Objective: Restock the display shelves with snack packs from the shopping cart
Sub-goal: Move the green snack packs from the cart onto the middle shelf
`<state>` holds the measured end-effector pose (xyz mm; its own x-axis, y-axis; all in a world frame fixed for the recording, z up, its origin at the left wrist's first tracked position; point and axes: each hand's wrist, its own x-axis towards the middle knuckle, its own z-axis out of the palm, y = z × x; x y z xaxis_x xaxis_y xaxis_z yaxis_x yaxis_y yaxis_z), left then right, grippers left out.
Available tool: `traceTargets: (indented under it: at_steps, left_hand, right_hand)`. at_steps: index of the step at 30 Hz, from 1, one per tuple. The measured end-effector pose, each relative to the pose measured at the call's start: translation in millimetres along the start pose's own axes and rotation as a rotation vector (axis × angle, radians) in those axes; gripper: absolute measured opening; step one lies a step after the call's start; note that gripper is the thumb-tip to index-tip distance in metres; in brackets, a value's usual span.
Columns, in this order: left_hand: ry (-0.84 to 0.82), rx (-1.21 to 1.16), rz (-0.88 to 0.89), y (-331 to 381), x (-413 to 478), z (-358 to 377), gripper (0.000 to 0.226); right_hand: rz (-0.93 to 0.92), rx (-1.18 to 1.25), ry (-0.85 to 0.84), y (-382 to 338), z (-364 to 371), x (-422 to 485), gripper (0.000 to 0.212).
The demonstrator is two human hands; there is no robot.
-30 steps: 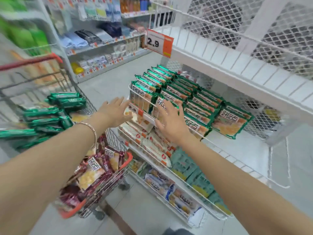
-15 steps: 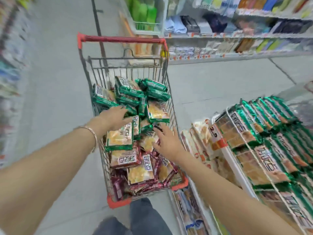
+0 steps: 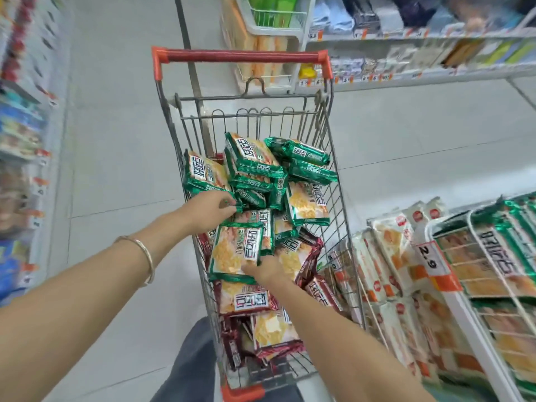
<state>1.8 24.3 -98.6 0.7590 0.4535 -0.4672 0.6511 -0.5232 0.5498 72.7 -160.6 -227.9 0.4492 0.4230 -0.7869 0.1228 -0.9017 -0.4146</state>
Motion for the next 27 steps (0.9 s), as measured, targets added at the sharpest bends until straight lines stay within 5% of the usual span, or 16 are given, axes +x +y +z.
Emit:
traceTargets:
  at_steps: [5, 7, 10, 13, 15, 19, 22, 27]
  left_hand:
    - [-0.105, -0.287, 0.015, 6, 19, -11, 0.026]
    - [-0.178, -0.329, 0.000, 16, 18, -10, 0.053]
    - [-0.375, -0.347, -0.088, 32, 14, -3, 0.113]
    - [-0.461, -0.538, -0.204, 43, 13, -1, 0.143]
    - [-0.352, -0.653, -0.233, 38, 19, -4, 0.133]
    - [-0.169, -0.815, -0.216, 15, 33, -26, 0.140]
    - [-0.114, -0.922, -0.219, -2, 40, -40, 0.130]
    - [-0.047, -0.941, -0.235, -12, 45, -46, 0.125]
  right_hand:
    - [-0.018, 0.578, -0.125, 5, -58, -14, 0.036]
    - [-0.056, 0.689, -0.222, 9, -96, -26, 0.036]
    - [-0.114, 0.790, -0.306, 11, -142, -43, 0.069]
    - [-0.172, 0.765, -0.323, -9, -165, -59, 0.057]
    - [-0.161, 0.825, -0.217, -29, -180, -63, 0.051]
    - [0.082, 1.184, 0.088, -55, -217, -29, 0.076]
    - [0.259, 1.426, 0.120, -67, -226, 10, 0.076]
    - [0.143, 1.455, 0.175, -64, -201, 42, 0.054]
